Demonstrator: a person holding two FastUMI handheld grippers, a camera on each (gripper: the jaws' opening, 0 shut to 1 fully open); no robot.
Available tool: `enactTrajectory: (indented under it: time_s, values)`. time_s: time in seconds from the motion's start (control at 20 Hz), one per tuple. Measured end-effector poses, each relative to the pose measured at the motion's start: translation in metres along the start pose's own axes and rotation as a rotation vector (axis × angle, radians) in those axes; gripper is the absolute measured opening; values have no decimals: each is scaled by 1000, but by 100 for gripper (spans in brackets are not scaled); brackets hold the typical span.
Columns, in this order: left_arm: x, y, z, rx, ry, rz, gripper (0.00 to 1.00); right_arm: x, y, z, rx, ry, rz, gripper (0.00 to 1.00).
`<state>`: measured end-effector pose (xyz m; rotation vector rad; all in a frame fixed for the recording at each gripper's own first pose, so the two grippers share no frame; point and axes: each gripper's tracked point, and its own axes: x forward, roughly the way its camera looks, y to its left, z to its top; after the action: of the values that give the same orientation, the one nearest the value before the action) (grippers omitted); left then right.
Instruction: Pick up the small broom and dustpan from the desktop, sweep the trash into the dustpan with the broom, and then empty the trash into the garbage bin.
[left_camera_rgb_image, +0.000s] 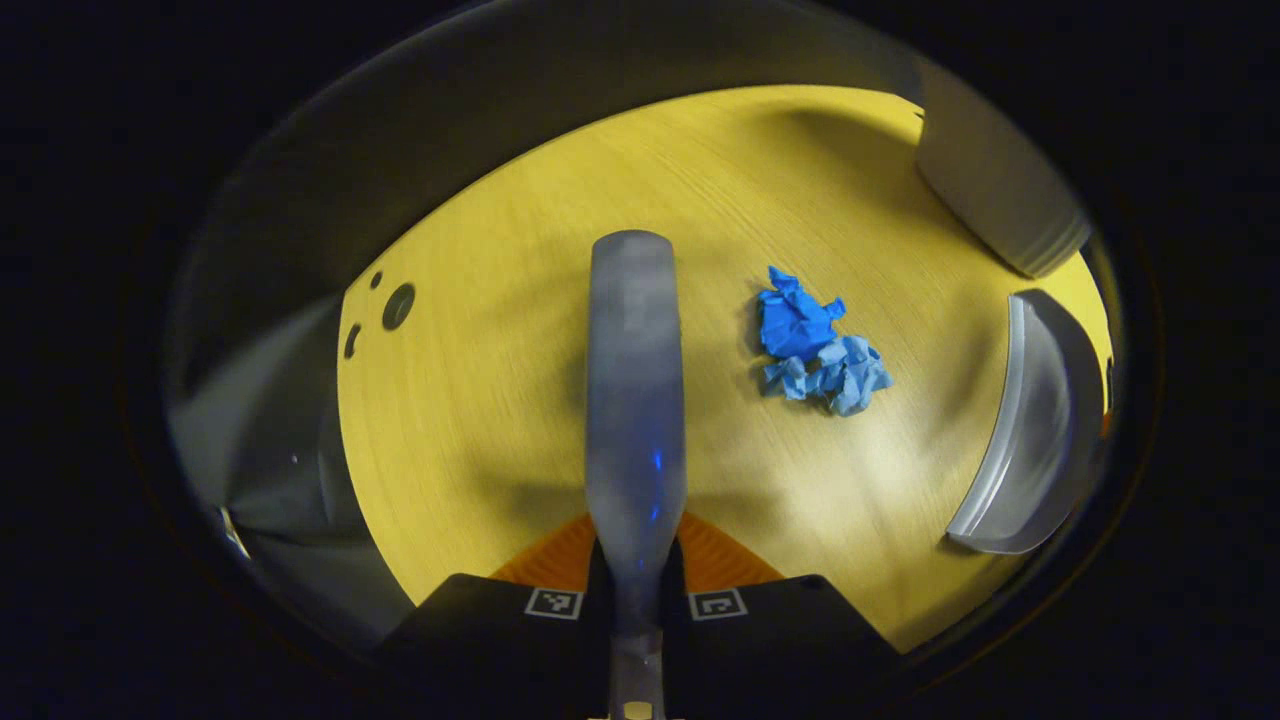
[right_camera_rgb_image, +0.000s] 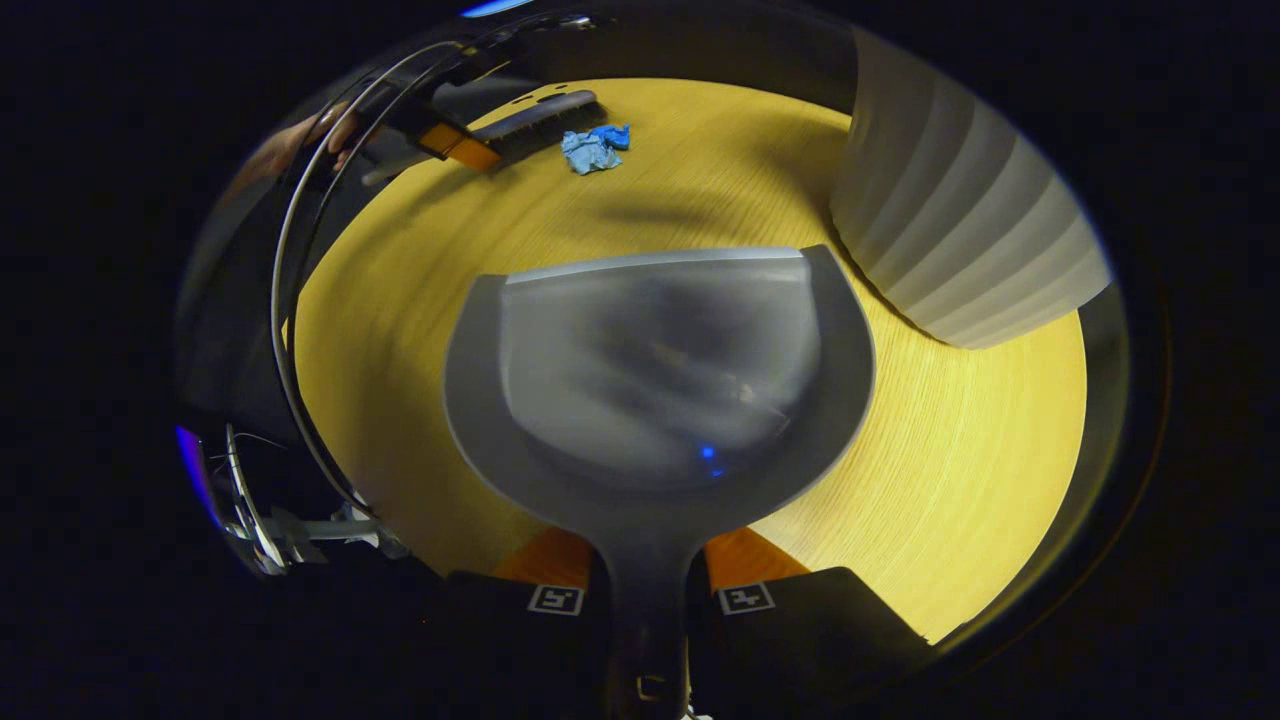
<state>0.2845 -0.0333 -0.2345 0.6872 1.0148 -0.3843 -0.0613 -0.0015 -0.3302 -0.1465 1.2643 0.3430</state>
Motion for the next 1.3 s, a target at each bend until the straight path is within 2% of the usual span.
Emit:
enactTrajectory:
  time_s: [0.05,0.25,0.3,0.35,0.4,0.45,0.6,0.65,0.7,0.9,1.0,1.25,1.3]
  values:
    - [1,-3,7,39,-5,-4,27,0,-1,1,0,-5,2,34]
    - [2,-17,23,227,-36,-41,21,1,-3,-2,-25,-6,3,34]
    - [2,-22,23,274,-44,-54,25,1,-3,-3,-33,-8,1,34]
    - [4,-27,23,300,-46,-79,29,1,-4,-2,-46,-14,-2,34]
    - [6,-35,20,308,-50,-113,25,0,-4,-3,-47,-16,-2,34]
    - [5,-43,16,305,-50,-142,28,1,-4,-5,-43,-18,-1,34]
    - [-1,-65,-4,288,-43,-220,22,1,-5,-5,-53,-29,4,34]
    - [-2,-75,-11,282,-40,-240,28,1,-5,-4,-58,-29,6,34]
    - [4,-71,-16,279,-38,-259,25,1,-5,-4,-60,-33,8,34]
    - [4,-93,-40,254,-8,-350,22,1,-6,-5,-70,-33,5,34]
    - [-3,-104,-46,262,8,-383,25,2,-6,-5,-68,-35,5,34]
    - [-22,-133,-54,166,45,-485,27,2,-6,-5,-67,-60,-6,34]
    - [-24,-136,-54,154,44,-487,25,2,-7,-5,-68,-64,-13,34]
